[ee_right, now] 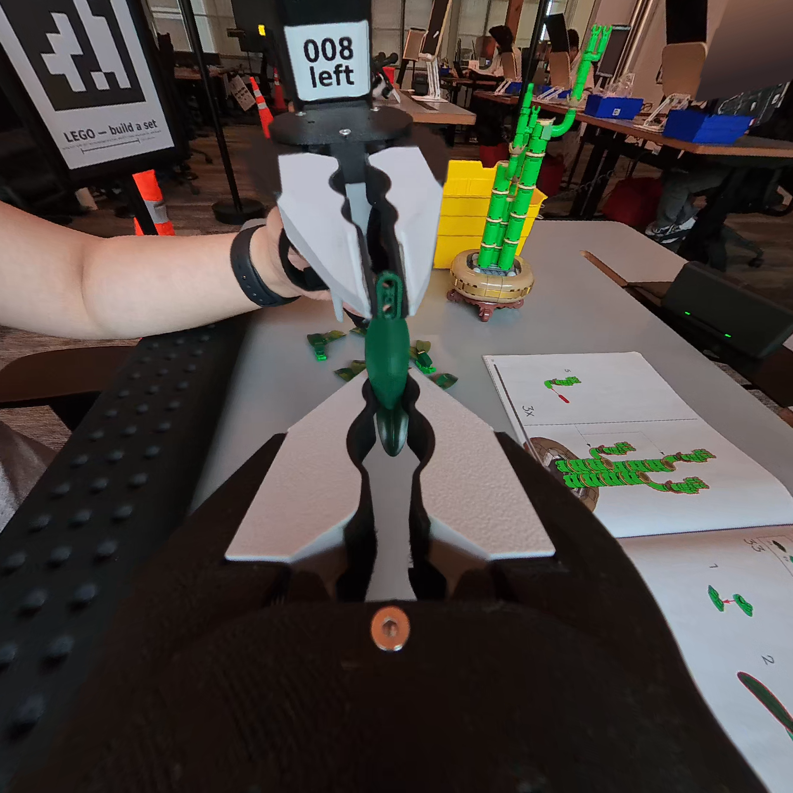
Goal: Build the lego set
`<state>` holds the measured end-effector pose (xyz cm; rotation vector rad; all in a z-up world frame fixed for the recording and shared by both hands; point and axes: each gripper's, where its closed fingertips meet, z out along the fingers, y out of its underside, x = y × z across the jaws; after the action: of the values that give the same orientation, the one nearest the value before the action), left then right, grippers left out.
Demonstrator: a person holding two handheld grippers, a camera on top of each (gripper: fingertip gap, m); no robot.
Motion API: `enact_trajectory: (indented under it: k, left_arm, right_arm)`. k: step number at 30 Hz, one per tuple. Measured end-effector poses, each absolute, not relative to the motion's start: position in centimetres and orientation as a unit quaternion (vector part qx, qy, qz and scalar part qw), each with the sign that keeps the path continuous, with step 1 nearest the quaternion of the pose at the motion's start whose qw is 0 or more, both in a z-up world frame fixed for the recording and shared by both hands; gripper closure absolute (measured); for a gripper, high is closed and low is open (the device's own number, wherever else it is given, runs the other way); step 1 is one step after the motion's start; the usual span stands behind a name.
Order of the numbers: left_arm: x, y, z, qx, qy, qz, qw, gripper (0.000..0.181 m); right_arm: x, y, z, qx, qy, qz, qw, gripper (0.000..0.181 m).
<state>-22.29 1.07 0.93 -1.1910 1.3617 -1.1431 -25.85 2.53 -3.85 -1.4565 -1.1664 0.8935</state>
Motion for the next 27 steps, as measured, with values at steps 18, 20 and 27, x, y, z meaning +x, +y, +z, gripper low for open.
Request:
enact_trajectory:
  k: [18, 20, 27]
  left_arm:
    - [-22.14, 1.15, 0.26, -0.485, 0.567, -0.456, 0.486, 0.176]
    - [-22.13, 1.14, 0.27, -0.486, 0.570, -0.451, 0.486, 0.176]
    - [-22.27, 0.93, 0.53, -0.484, 0.575, -0.447, 0.485, 0.176]
  right_arm:
    - [-25.28, 2.99, -3.89, -0.620, -0.511, 0.281, 0.525, 0.176]
    - [-25.20, 3.02, -3.90, -0.619, -0.514, 0.274, 0.526, 0.176]
    - [-25.10, 2.57, -4.28, -0.618, -0.521, 0.301, 0.506, 0.176]
